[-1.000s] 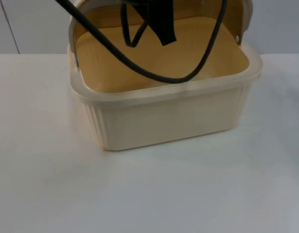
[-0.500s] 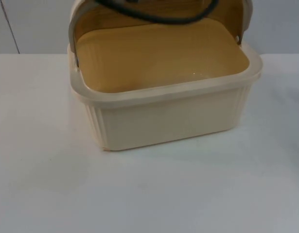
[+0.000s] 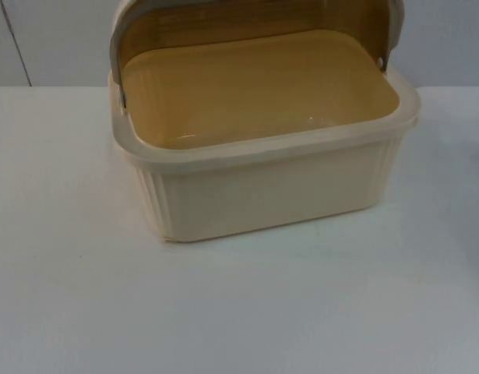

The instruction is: Open the box lid with the left hand, place the block into the box with the right hand, then close the box lid with the left hand.

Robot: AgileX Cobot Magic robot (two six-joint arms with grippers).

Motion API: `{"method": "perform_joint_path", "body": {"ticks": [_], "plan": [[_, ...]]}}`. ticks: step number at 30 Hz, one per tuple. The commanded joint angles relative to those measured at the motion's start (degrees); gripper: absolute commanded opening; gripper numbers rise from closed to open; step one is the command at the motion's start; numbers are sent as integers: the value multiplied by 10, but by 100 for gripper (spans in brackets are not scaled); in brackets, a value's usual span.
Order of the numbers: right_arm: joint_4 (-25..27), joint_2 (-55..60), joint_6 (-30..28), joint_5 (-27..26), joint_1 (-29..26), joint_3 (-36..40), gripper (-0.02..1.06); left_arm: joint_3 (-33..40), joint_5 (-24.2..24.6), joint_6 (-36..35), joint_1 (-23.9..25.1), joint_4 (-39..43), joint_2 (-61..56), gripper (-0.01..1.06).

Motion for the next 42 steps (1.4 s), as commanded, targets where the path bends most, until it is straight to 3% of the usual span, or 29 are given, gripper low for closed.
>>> {"method": "perform_joint_path", "body": {"ticks": [1, 3, 7, 8, 11, 13, 16, 17, 21, 25, 31, 42], "plan": [[0, -2, -9, -8, -2, 1, 105, -1, 22, 35, 24, -69, -20, 0], [0, -2, -9, -8, -2, 1, 105, 0, 29, 64, 44, -116, -30, 0], [2, -2, -9, -4, -2, 1, 105, 6, 62, 190, 170, -317, -59, 0], [2, -2, -9, -4, -2, 1, 105, 6, 62, 190, 170, -317, -59, 0], [2, -2, -9, -4, -2, 1, 105, 30, 80, 245, 282, -437, -86, 0], [2, -2, -9, -4, -2, 1, 105, 41, 83, 254, 309, -459, -94, 0], [2, -2, -9, -3, -2, 1, 105, 94, 85, 269, 392, -516, -131, 0], [2, -2, -9, -3, -2, 1, 105, 94, 85, 269, 392, -516, -131, 0], [2, -2, -9, -3, -2, 1, 105, 180, 73, 270, 470, -543, -200, 0], [3, -2, -9, -3, -2, 1, 105, 248, 62, 270, 503, -570, -261, 0], [3, -2, -9, -8, -2, 1, 105, 324, 43, 270, 504, -589, -332, 0], [4, -2, -9, -14, -2, 1, 105, 333, 40, 270, 504, -572, -372, 0]]}}
